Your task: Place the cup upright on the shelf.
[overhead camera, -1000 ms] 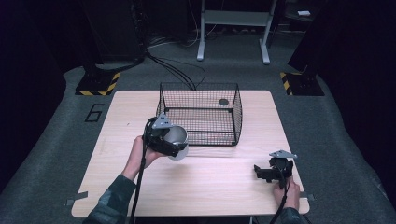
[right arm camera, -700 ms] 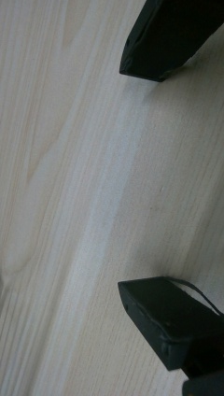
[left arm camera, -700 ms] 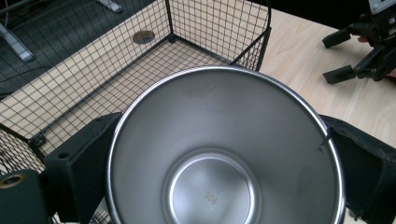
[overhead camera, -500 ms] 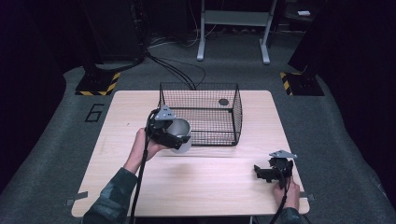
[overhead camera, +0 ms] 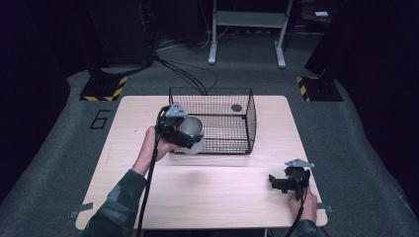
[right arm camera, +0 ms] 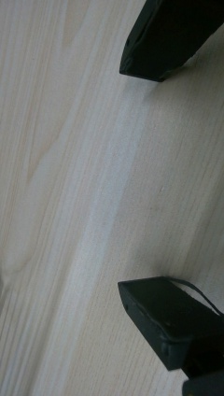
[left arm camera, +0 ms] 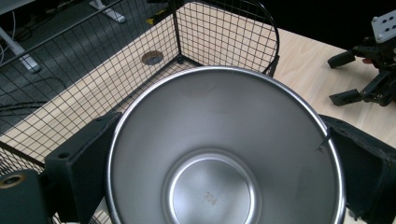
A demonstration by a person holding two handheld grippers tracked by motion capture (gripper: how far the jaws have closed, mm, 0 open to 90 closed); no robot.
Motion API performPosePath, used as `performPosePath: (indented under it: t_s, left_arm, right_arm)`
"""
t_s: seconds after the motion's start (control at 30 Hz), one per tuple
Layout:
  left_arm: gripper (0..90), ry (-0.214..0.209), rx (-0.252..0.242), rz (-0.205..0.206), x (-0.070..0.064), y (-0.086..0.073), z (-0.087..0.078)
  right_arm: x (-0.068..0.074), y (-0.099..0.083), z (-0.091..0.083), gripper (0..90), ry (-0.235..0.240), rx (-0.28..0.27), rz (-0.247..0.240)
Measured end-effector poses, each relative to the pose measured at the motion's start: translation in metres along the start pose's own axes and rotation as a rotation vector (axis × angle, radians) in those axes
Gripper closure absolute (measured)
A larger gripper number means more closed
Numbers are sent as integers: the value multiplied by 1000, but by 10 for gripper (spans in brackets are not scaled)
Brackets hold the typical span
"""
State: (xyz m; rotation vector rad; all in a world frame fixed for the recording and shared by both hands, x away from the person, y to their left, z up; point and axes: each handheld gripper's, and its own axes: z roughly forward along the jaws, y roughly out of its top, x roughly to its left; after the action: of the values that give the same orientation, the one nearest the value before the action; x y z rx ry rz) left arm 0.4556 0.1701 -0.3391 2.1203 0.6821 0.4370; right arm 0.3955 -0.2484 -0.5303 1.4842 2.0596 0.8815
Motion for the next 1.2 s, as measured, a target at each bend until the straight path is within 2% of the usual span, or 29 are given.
performPosePath:
  t_s: [0.5,0.83,1.2]
  left_arm:
    - [64,6,8,13,12,20,11]
    - [64,16,3,-6,23,33,24]
    - [64,24,12,-17,34,39,38]
  right_arm:
    - [0,0,0,0,1,-1,0]
    - [0,0,0,0,1,-1,0]
    - [0,0,0,0,0,0,0]
